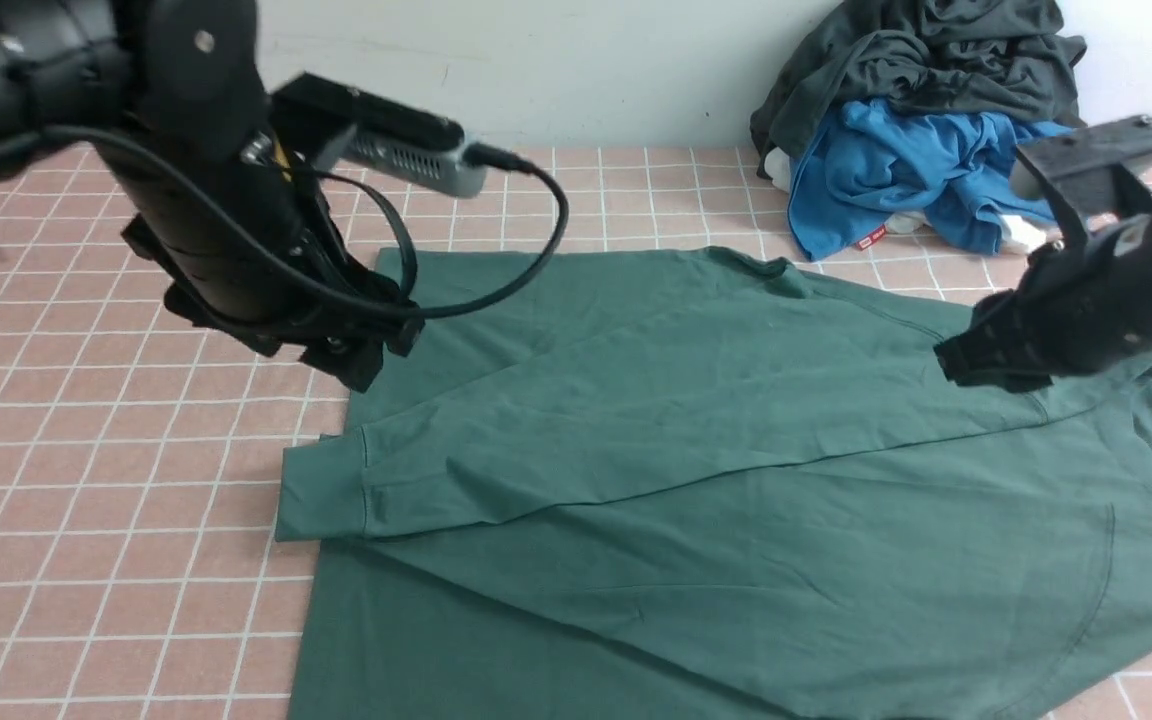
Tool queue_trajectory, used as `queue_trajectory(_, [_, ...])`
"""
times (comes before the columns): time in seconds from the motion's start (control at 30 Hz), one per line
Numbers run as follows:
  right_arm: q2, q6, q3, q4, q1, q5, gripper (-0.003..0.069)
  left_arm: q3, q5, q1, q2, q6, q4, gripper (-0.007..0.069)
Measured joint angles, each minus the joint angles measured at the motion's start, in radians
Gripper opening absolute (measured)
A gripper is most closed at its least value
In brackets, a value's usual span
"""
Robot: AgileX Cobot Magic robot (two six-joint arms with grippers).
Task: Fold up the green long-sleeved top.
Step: Use both arms simultaneously to clamp the lower edge of the clothing fabric
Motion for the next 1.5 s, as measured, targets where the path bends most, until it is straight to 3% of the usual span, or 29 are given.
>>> queue_trajectory(0.17, [0.219, 0.050, -0.187, -0.176, -0.022, -0.012, 0.0356, 0.106, -0.074, -0.032, -0.220, 0.016, -0.044, 0.0462])
queue_trajectory(0.4, [0.457, 0.131, -0.389, -0.271, -0.082, 0.089, 0.0373, 0.327, -0.130, -0.036, -0.455, 0.024, -0.007, 0.0462])
queue_trajectory(0.63, [0.543, 0.075, -0.445, -0.216, -0.102, 0.152, 0.0266, 0.535, -0.190, -0.036, -0.526, 0.024, 0.060, 0.0462])
queue_trajectory(0.77, [0.548, 0.008, -0.453, -0.185, -0.102, 0.163, 0.0091, 0.617, -0.236, -0.036, -0.514, 0.024, 0.092, 0.0462])
queue_trajectory(0.87, [0.555, -0.003, -0.472, -0.189, -0.106, 0.173, 0.0009, 0.649, -0.288, -0.036, -0.501, 0.024, 0.100, 0.0462])
queue_trajectory(1.37, [0.565, 0.009, -0.624, -0.270, -0.181, 0.183, -0.0003, 0.670, -0.377, -0.036, -0.435, 0.024, 0.104, 0.0462])
queue_trajectory(1.5, [0.578, 0.045, -0.624, -0.276, -0.185, 0.153, 0.0047, 0.670, -0.378, -0.036, -0.408, 0.024, 0.104, 0.0462])
